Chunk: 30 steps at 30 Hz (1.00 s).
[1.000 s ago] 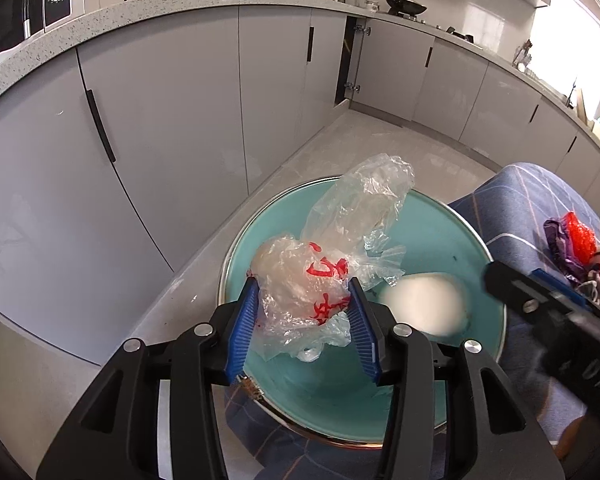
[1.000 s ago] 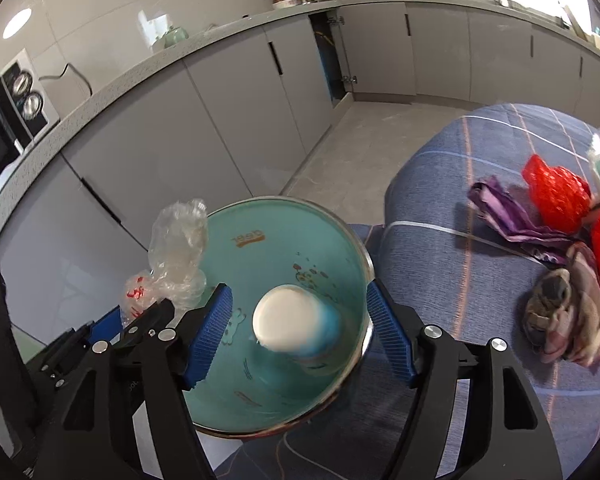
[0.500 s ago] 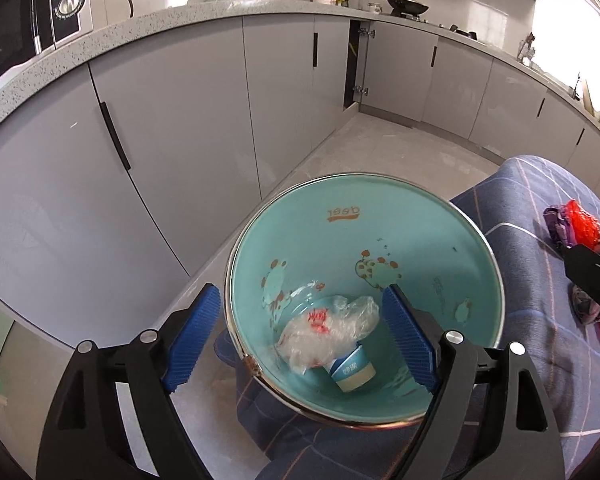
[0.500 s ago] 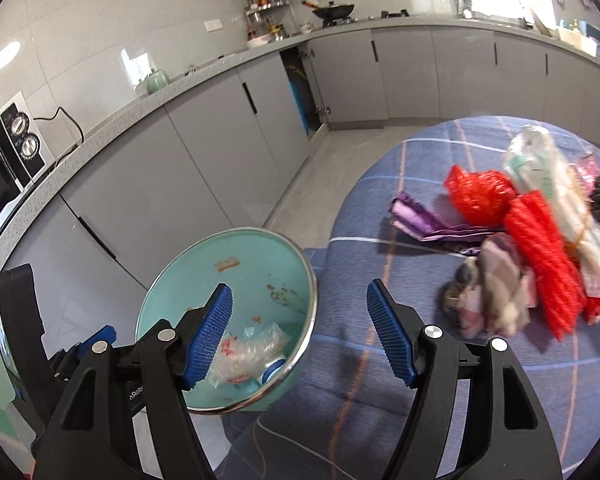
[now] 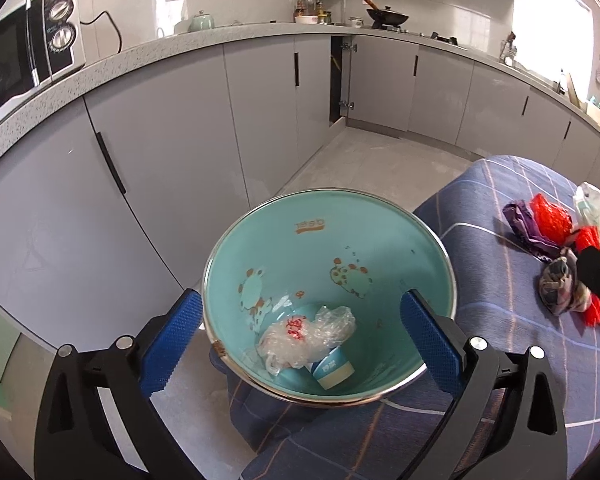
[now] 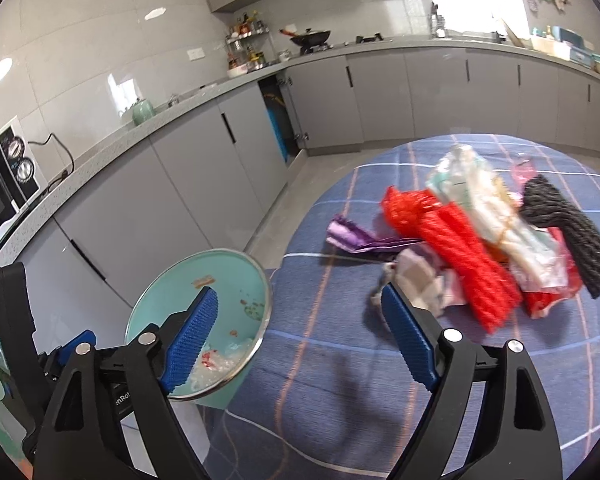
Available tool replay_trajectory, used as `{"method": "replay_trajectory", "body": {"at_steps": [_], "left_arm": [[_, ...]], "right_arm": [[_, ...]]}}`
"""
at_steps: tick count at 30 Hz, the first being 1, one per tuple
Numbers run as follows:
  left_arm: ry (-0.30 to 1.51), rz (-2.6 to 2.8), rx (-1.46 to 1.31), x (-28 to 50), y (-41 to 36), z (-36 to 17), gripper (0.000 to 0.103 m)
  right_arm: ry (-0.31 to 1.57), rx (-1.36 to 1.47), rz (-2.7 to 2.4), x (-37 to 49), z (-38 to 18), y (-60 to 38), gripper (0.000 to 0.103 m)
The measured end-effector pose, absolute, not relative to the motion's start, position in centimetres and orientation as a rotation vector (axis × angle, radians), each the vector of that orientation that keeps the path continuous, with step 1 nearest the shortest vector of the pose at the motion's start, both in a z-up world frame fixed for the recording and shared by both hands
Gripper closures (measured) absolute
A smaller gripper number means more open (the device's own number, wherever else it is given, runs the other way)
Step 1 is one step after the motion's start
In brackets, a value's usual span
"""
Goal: Collect trash
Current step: 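Move both tools back toward the trash pile on the table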
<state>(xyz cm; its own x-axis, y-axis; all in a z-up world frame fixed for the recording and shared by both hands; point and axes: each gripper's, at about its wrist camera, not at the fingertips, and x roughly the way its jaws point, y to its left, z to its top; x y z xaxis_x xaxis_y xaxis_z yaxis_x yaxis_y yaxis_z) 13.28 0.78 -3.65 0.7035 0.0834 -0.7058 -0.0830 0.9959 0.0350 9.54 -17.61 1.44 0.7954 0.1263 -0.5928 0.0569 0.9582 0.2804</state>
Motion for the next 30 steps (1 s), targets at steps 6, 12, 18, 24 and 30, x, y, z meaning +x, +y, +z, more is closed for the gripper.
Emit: {"method": "replay_trajectory", "body": {"at_steps": [6, 12, 18, 24, 30], "left_arm": [[0.775, 0.044, 0.023, 12.7, -1.5, -3.3, 0.006], [0.772, -0.03, 0.046, 11.9, -4.7, -3.3, 0.006], [0.773, -0.116, 0.089, 10.7, -8.2, -3.6, 0.006], [0.785, -0.189, 0.115, 9.9, -11.2, -4.2, 0.006], [0.785, -0.233, 0.121, 10.0, -12.7, -4.3, 0.006]], "right_arm": [[0.625, 0.283, -0.017, 8.2, 1.6, -19.8, 0.014], [0.624, 0.271, -0.087, 6.7, 1.1, -22.4, 0.014], [0.638, 0.293, -0.151, 5.4, 0.2, -25.2, 0.014], [0.641, 0.315, -0.193, 3.3, -0.6, -28.0, 0.014], [0.637, 0.341, -0.231, 2.4, -0.7, -30.6, 0.018]]}}
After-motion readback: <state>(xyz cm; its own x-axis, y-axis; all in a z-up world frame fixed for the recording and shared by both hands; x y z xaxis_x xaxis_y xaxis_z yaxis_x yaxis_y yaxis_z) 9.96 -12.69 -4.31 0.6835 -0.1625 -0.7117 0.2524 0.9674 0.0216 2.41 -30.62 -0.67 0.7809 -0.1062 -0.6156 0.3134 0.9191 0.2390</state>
